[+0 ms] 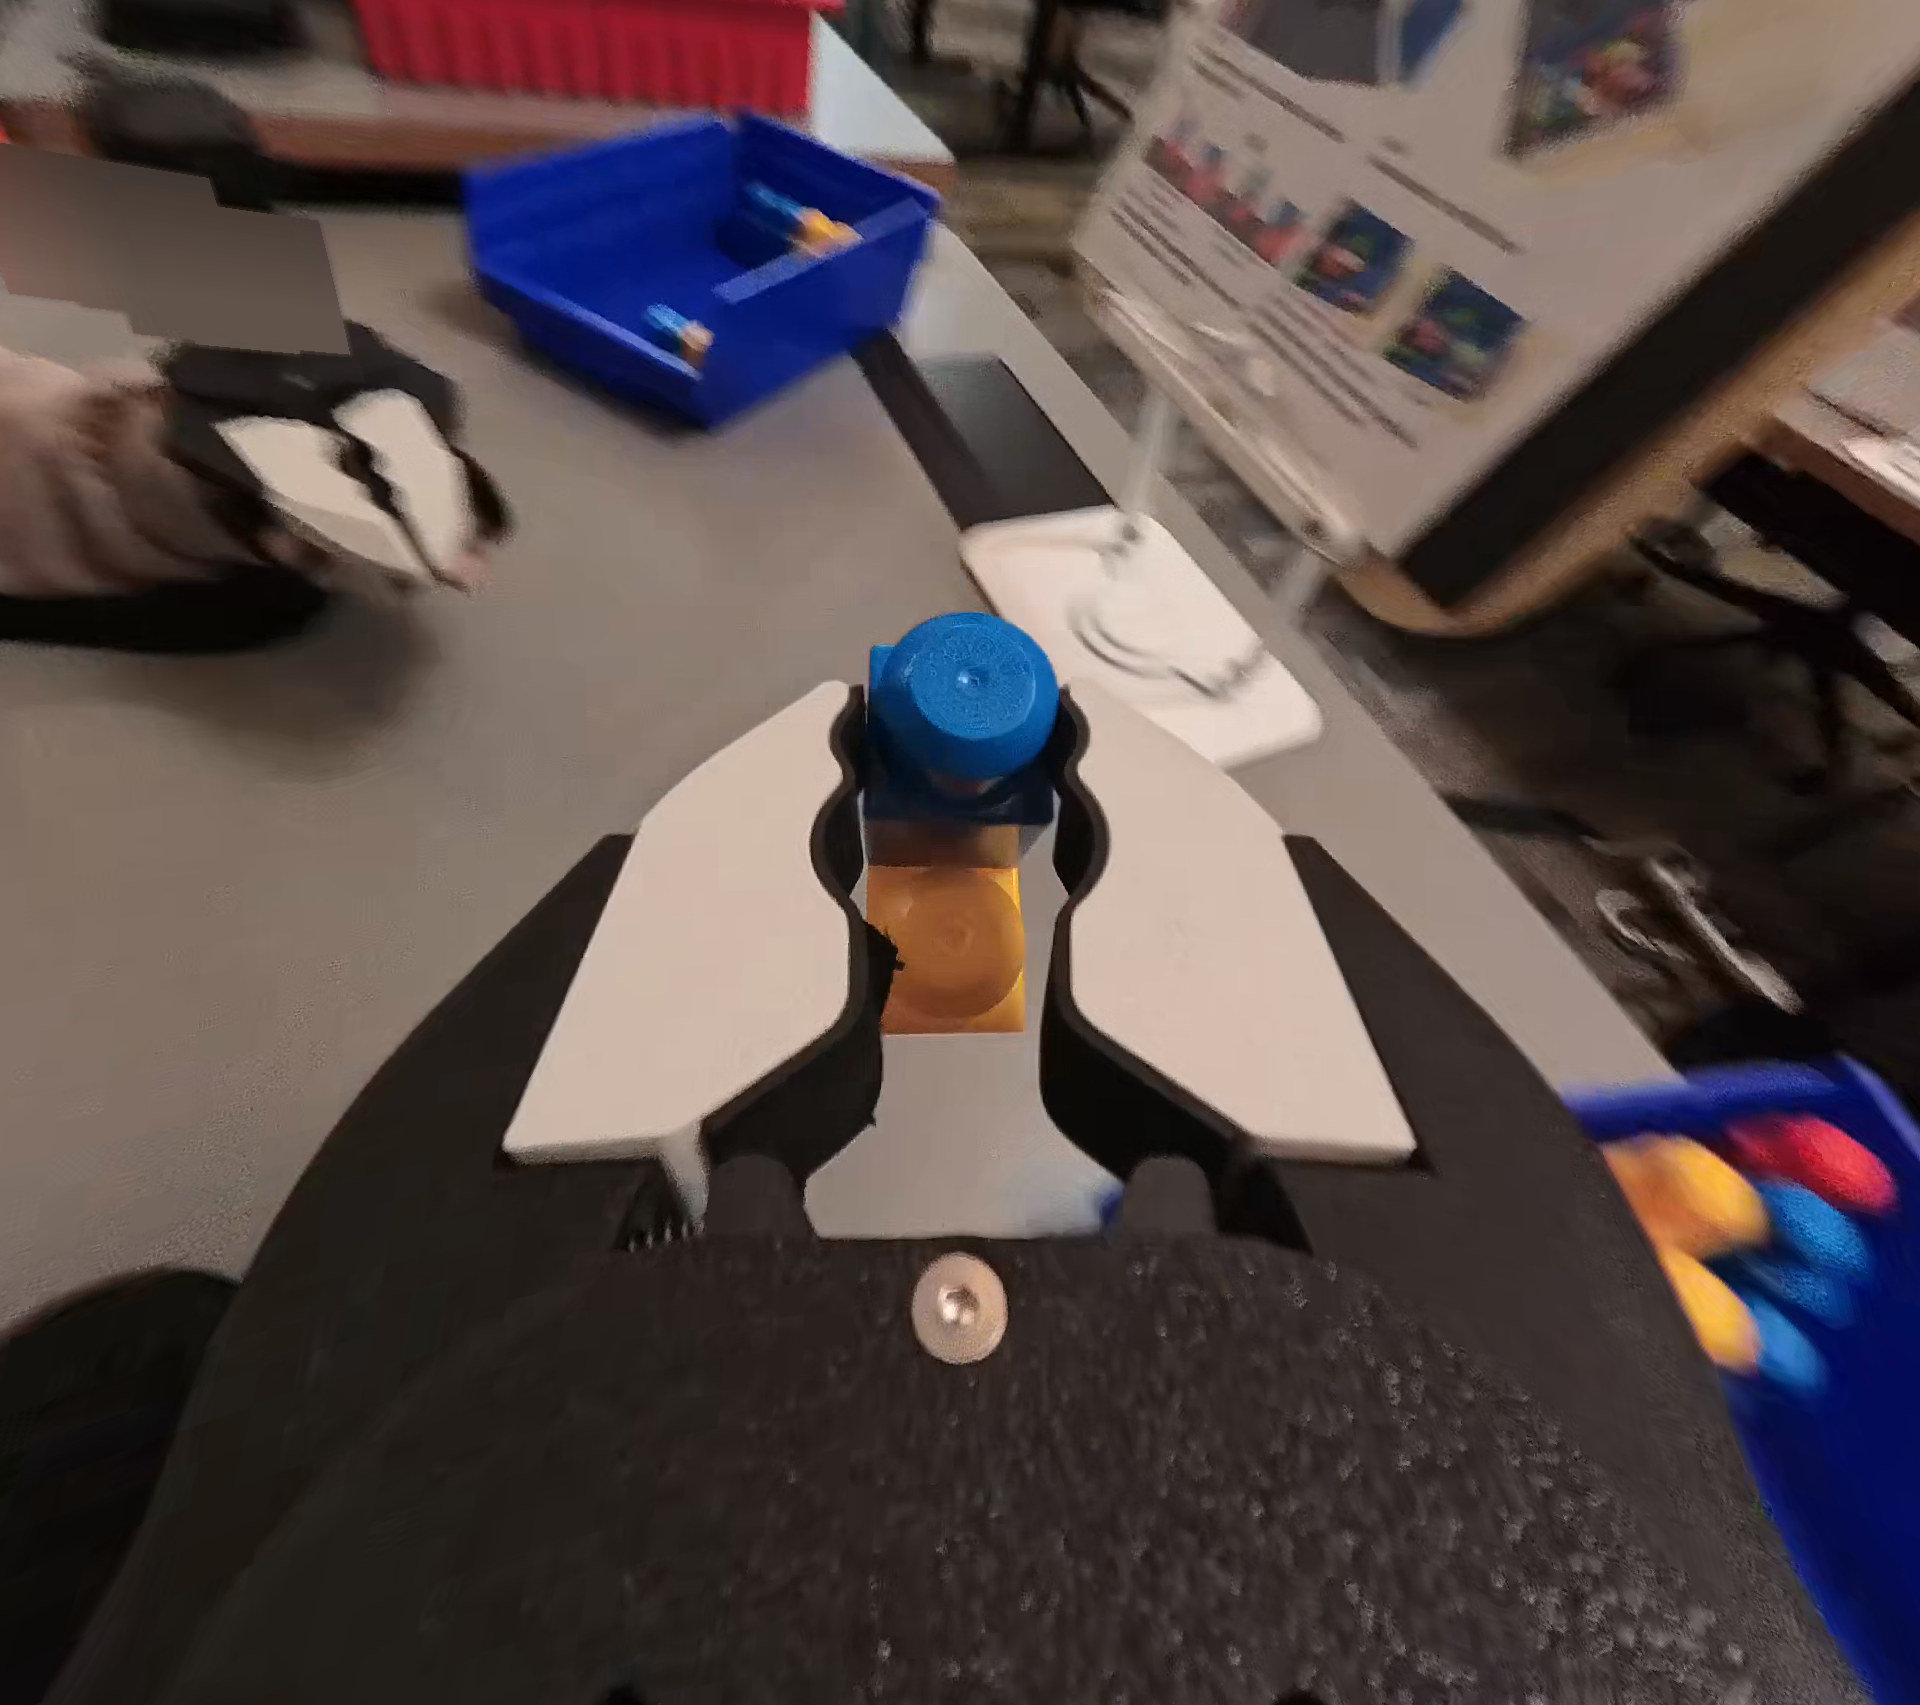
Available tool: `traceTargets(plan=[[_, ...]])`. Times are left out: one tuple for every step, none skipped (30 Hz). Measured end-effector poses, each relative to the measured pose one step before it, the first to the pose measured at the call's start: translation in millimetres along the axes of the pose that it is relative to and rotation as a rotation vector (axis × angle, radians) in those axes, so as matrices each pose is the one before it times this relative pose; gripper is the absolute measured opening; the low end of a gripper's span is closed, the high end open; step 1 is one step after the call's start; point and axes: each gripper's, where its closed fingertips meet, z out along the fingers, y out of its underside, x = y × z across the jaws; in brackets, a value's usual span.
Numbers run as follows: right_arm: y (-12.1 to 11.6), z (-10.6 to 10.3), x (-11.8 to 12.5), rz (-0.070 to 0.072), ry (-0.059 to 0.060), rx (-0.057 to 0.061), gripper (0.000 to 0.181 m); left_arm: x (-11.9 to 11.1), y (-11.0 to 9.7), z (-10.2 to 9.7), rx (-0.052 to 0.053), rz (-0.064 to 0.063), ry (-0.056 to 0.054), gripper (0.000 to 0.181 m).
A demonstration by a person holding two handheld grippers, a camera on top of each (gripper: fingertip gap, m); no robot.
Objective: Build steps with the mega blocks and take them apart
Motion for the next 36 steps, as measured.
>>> traceTargets(plan=[[6.11, -10.36, 24.28, 0.0015, 0.0479, -0.0457, 0.033, -1.34, 0.56, -0.01, -0.003, -0.0045, -0.0041, 0.0], [6.29, -9.02, 23.57, 0.0051, 0.045, -0.037, 0.033, -0.71, 0.94, 0.17, -0.0044, -0.0054, -0.0009, 0.0], [7.25, -7.29, 24.13, 0.0082, 0.0511, -0.0363, 0.033, -0.25, 1.1, 0.22, -0.0033, -0.0018, -0.0007, 0.0], [7.72, -5.79, 25.58, 0.0105, 0.0643, -0.0328, 0.033, 0.16, 1.23, 0.34, -0.0041, 0.0025, -0.0002, 0.0], [8.14, -3.45, 23.64, 0.0159, 0.0548, -0.0289, 0.033, 0.02, 1.27, 0.58, -0.0051, 0.0059, -0.0035, 0.0], [8.23, -1.2, 22.57, 0.024, 0.0529, -0.0235, 0.033, -0.45, 1.18, 0.74, -0.0038, 0.0087, -0.0072, 0.0], [9.31, 1.22, 22.69, 0.0291, 0.0625, -0.0264, 0.033, -0.59, 1.42, 0.93, -0.0051, 0.0086, -0.0075, 0.0], [9.71, 3.73, 21.94, 0.0298, 0.0679, -0.0273, 0.033, -0.7, 1.91, 1.08, -0.0075, 0.0064, -0.0066, 0.0], [10.03, 5.94, 20.57, 0.036, 0.0706, -0.0275, 0.033, -0.69, 2.27, 1.1, -0.009, 0.0039, -0.0043, 0.0], [10.39, 8.07, 19.81, 0.0481, 0.076, -0.0288, 0.033, -0.32, 2.36, 1.07, -0.009, 0.0011, -0.0014, 0.0], [9.5, 9.81, 15.81, 0.0502, 0.0626, -0.0222, 0.034, -0.18, 1.95, 0.91, -0.0065, -0.001, -0.0007, 0.0], [7.9, 10.67, 12.88, 0.0486, 0.0579, -0.0109, 0.033, -0.23, 1.69, 0.79, -0.0044, -0.0018, -0.0013, 0.0], [8.38, 11.32, 11.78, 0.0462, 0.0636, -0.0147, 0.033, -0.41, 1.56, 0.54, -0.0048, -0.0016, -0.0018, 0.0], [9.32, 12.06, 9.71, 0.0412, 0.0608, -0.0207, 0.033, -0.62, 1.75, 0.57, -0.0064, -0.0007, -0.0031, 0.0], [8.24, 12.15, 5.46, 0.0335, 0.0427, -0.0145, 0.034, -0.65, 1.65, 0.48, -0.0064, 0.0015, -0.0038, 0.0], [8.04, 11.9, 4.1, 0.0307, 0.0434, -0.0135, 0.033, -0.65, 1.37, 0.35, -0.0049, 0.0034, -0.0042, 0.0], [8.04, 11.62, 3.29, 0.0265, 0.0449, -0.0182, 0.034, -0.47, 1.33, 0.23, -0.0045, 0.0042, -0.0033, 0.0], [7.11, 11.32, 0.03, 0.0168, 0.0272, -0.0137, 0.033, -0.5, 1.54, 0.2, -0.0054, 0.0035, -0.0018, 0.0], [6.24, 10.53, -0.84, 0.0165, 0.0237, -0.0125, 0.033, -0.42, 1.33, 0.23, -0.0037, 0.0008, -0.0004, 0.0], [5.16, 9.84, -2.72, 0.0132, 0.0106, -0.0107, 0.034, 0.25, 0.6, -0.06, 0.0018, -0.0038, 0.005, 0.0], [4.0, 8.91, -3.37, 0.0132, 0.0027, -0.0058, 0.033, 0.64, -0.5, -0.34, 0.0077, -0.009, 0.0101, 0.0], [3.67, 8.23, -2.84, 0.0148, 0.0011, -0.0065, 0.034, 0.52, -0.88, -0.48, 0.0099, -0.0109, 0.0094, 0.0], [3.71, 7.75, -2.09, 0.0157, 0.0004, -0.0088, 0.034, -0.23, -0.56, -0.61, 0.0072, -0.0083, 0.0044, 0.0], [3.06, 6.73, -0.39, 0.0121, 0.0069, -0.0057, 0.034, -0.99, -0.03, -0.65, 0.002, -0.0049, -0.0005, 0.0], [3.08, 5.76, 1.22, 0.0092, 0.0147, -0.0069, 0.034, -1.11, 0.4, -0.54, -0.0032, -0.005, -0.0013, 0.0], [3.32, 5.06, 1.8, 0.0093, 0.0144, -0.0106, 0.034, -0.81, 0.66, -0.41, -0.0046, -0.0068, 0.0005, 0.0], [3.5, 4.34, 1.1, 0.0123, 0.0073, -0.0126, 0.034, -0.28, 0.31, -0.31, -0.0027, -0.0069, 0.0034, 0.0], [3.91, 3.87, 0.72, 0.0166, 0.004, -0.0184, 0.034, 0.2, 0.32, -0.15, -0.0019, -0.0045, 0.004, 0.0], [3.16, 3.18, 0.08, 0.0166, 0.0003, -0.0154, 0.034, 0.26, 0.37, 0.19, -0.0024, -0.0005, 0.0021, 0.0], [1.65, 2.2, -0.47, 0.0164, -0.0023, -0.0077, 0.035, 0.55, 0.44, 0.4, -0.0029, 0.0033, 0.0019, 0.0], [-1.35, 0.66, -0.32, 0.0125, 0.0013, 0.0085, 0.034, 0.84, 0.61, 0.5, -0.0042, 0.0045, 0.0031, 0.0], [0.1, 0.56, -0.41, 0.0021, 0.0047, -0.0057, 0.034, 0.83, 1.02, 0.59, -0.0053, 0.0042, 0.0029, 0.0], [-0.15, 0.25, -0.67, -0.0067, 0.0051, -0.0042, 0.034, 0.74, 0.84, 0.57, -0.0047, 0.0038, 0.0026, 0.0], [-0.08, 0.04, -0.16, -0.0041, 0.0055, -0.0057, 0.034, 0.56, 0.59, 0.32, -0.0034, 0.0027, 0.0023, 0.0], [-0.4, -0.17, -0.1, 0.0038, 0.0022, -0.0046, 0.036, 0.16, 0.06, -0.04, -0.0012, 0.0013, 0.0003, 0.0], [-1.51, -1.14, -0.51, 0.0082, -0.0078, 0.0028, 0.041, -0.18, -0.22, -0.28, 0.0013, 0.0008, -0.0014, 0.0]])
